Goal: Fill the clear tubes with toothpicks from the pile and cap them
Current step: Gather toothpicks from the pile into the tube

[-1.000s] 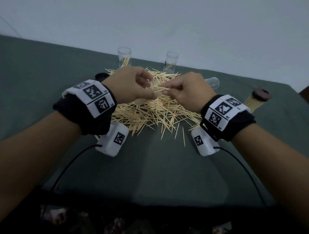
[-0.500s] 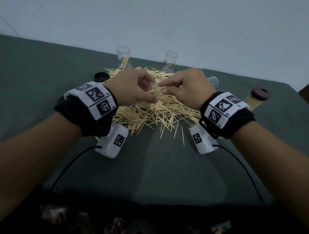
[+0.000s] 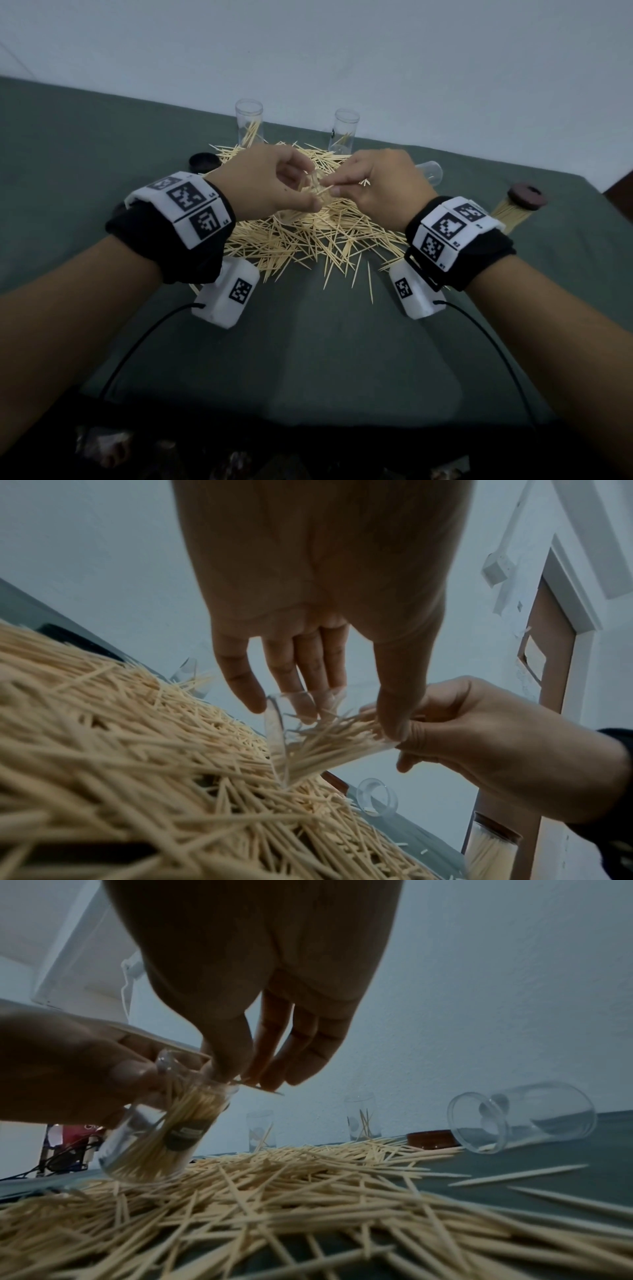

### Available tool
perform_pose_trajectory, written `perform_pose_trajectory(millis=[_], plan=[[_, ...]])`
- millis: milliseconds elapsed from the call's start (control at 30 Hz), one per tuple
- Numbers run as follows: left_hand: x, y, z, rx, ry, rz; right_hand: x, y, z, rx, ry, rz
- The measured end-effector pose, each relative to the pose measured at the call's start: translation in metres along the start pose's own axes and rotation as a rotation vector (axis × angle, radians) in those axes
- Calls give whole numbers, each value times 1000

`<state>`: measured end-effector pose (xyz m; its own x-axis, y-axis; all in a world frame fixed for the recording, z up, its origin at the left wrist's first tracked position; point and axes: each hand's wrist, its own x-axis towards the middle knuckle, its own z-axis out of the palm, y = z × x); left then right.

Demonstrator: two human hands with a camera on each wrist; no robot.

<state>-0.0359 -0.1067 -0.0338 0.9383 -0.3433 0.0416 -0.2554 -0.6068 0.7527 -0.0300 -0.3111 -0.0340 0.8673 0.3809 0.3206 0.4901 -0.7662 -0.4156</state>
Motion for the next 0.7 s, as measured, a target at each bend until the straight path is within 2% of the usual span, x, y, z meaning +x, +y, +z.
perform_pose_trajectory(millis=[433, 700], plan=[[0, -3, -5, 1, 26, -15, 1, 6, -9, -180, -19, 78], [1, -3, -5, -1, 36, -3, 0, -5, -7, -32, 4, 70]])
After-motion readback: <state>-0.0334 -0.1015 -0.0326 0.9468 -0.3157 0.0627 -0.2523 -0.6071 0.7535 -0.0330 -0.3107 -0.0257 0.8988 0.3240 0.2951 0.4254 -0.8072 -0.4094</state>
